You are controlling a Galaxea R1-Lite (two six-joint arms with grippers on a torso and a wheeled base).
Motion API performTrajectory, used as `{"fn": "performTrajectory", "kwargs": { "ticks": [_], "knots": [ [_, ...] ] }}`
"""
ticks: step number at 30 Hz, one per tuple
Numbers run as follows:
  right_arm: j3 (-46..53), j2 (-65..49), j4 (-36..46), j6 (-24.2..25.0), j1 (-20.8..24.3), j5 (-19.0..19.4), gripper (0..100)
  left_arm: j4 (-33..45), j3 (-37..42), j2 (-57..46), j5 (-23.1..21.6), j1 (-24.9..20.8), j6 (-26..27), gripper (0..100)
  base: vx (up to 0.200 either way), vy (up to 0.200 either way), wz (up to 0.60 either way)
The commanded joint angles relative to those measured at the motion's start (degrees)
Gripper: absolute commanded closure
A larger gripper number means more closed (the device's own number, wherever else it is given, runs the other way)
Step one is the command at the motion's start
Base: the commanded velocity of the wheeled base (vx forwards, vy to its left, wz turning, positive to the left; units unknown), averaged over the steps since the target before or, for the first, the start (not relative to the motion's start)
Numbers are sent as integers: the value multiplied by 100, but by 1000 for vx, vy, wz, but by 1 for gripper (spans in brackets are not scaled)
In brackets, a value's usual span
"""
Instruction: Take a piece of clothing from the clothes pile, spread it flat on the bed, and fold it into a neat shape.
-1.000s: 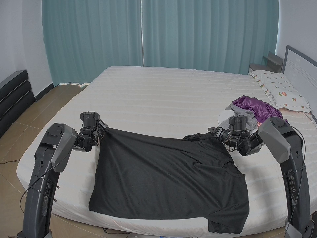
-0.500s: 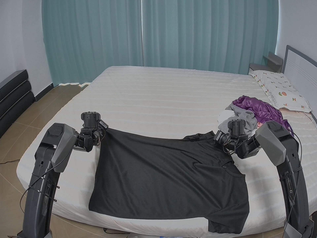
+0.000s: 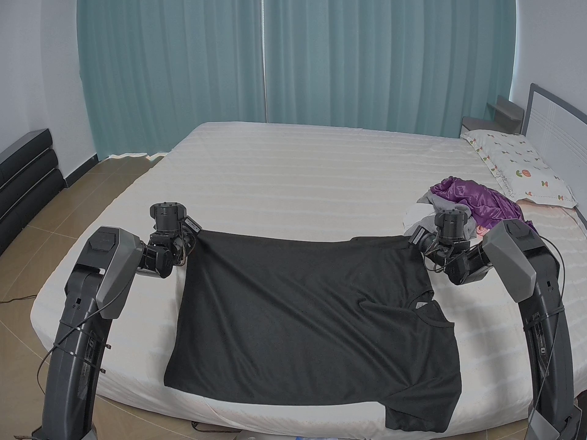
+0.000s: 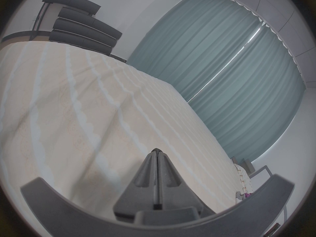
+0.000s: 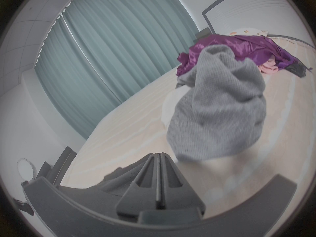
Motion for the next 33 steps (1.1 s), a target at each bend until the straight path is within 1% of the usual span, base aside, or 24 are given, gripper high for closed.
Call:
{"fn": "performTrajectory", "kwargs": {
  "ticks": [1, 6, 7, 14, 17, 18, 21, 26, 30, 33],
  "knots": [
    [-176, -124, -18, 1, -126, -40, 100, -17, -89, 26, -12, 5, 8, 100, 0, 0, 0],
    [-352, -98, -18, 1, -196, -163, 100, -61, -89, 26, -135, 5, 35, 100, 0, 0, 0],
    [-449, -80, -53, 10, -205, -250, 100, -131, -89, 17, -188, -3, 52, 100, 0, 0, 0],
    [-537, -115, -308, 1, -223, -338, 100, -641, -89, 8, -179, 5, 70, 100, 0, 0, 0],
    [-537, -115, -457, -16, -231, -382, 100, -650, -89, -27, -162, 14, 70, 100, 0, 0, 0],
    [-537, -106, -598, -69, -231, -470, 100, -667, -89, -36, -153, 49, 79, 100, 0, 0, 0],
    [-545, -133, -738, -69, -240, -488, 100, -694, -89, -62, -153, 93, 79, 100, 0, 0, 0],
    [-537, -159, -817, -78, -266, -505, 100, -694, -89, -44, -153, 93, 87, 100, 0, 0, 0],
    [-545, -142, -897, -96, -258, -637, 100, -887, -89, -53, -153, 85, 96, 100, 0, 0, 0],
    [-537, -80, -888, -104, -231, -655, 100, -1001, -89, -62, -144, 85, 105, 100, 0, 0, 0]
  ]
}}
